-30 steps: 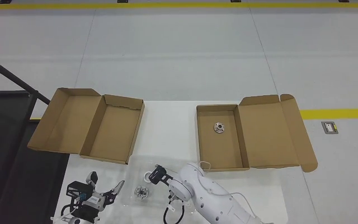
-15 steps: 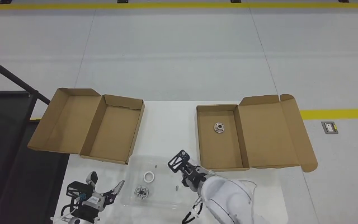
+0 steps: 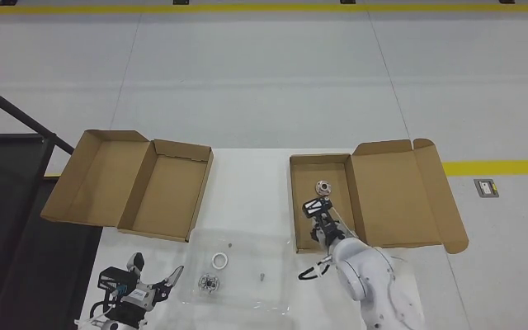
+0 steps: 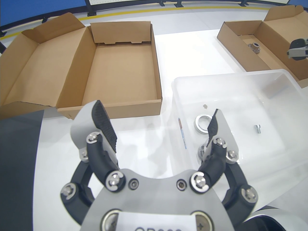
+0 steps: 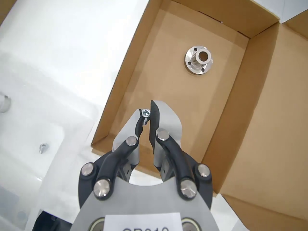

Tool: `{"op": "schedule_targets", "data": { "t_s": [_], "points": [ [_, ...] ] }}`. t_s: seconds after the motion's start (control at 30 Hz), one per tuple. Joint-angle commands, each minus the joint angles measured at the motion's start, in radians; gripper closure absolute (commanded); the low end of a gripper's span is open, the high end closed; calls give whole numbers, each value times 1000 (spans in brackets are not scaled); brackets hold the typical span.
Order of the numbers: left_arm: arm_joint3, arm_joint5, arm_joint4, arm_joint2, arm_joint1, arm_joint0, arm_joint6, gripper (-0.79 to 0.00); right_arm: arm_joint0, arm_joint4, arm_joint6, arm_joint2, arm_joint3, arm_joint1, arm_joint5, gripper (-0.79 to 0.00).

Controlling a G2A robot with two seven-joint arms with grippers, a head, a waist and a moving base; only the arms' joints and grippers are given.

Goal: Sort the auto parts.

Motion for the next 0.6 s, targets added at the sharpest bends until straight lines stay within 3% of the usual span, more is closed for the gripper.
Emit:
{"op": "schedule_targets", "data": {
  "t_s": [0.0, 0.27, 0.57],
  "points": [
    [0, 0, 0, 0, 0, 0, 0, -785, 32, -4, -25, -12, 66, -4, 14, 0],
    [0, 0, 0, 0, 0, 0, 0, -785, 125, 28, -14, -29, 224, -14, 8, 0],
    [0, 0, 0, 0, 0, 0, 0, -785, 170, 61, 30, -42, 292, -21, 9, 0]
  ]
}}
